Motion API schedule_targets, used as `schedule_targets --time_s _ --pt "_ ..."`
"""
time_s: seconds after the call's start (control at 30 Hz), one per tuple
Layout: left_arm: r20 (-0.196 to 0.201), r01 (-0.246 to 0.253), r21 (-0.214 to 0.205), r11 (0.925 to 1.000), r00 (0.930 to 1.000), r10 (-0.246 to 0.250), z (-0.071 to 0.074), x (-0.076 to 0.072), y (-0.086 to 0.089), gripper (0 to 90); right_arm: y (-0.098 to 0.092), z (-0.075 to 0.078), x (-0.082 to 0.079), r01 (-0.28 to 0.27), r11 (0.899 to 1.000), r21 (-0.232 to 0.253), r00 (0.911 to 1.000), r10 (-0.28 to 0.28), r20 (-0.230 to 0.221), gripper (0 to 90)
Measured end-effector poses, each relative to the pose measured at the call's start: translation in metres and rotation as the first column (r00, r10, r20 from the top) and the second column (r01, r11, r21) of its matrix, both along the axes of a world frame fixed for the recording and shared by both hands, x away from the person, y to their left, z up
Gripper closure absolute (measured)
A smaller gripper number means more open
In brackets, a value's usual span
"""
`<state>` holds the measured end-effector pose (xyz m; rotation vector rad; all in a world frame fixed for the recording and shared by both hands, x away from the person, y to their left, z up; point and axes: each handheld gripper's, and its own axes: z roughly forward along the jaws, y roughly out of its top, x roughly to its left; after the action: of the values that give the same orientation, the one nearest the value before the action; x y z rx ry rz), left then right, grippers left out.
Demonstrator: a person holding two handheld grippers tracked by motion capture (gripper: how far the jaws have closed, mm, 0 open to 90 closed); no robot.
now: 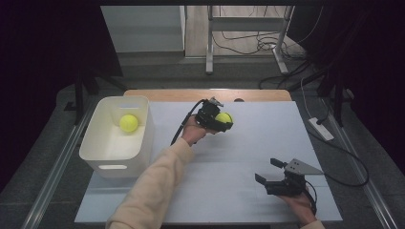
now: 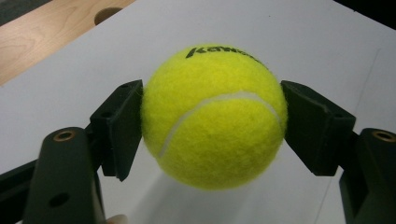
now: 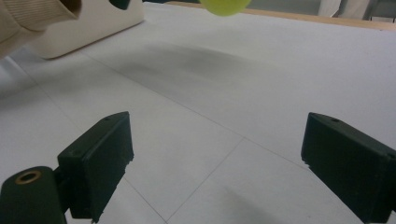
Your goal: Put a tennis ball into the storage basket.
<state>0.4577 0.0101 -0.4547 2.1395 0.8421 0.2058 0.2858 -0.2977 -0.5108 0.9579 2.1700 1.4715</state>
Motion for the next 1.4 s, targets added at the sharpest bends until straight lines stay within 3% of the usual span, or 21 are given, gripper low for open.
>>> schedule_targets --time_s 0.4,1.4 --pt "0.041 -0.022 -0.033 0.9992 0.9989 0.023 0.019 -0.027 0.034 26.8 0.0 0.0 -0.001 0.01 1.0 -0.002 0.9999 -0.01 0.003 9.1" --pt "0.108 -0.053 -0.075 0.9958 0.9923 0.061 0.045 -0.068 0.082 26.7 0.0 0.0 0.0 0.012 1.0 -0.01 0.9999 -0.012 0.007 9.1"
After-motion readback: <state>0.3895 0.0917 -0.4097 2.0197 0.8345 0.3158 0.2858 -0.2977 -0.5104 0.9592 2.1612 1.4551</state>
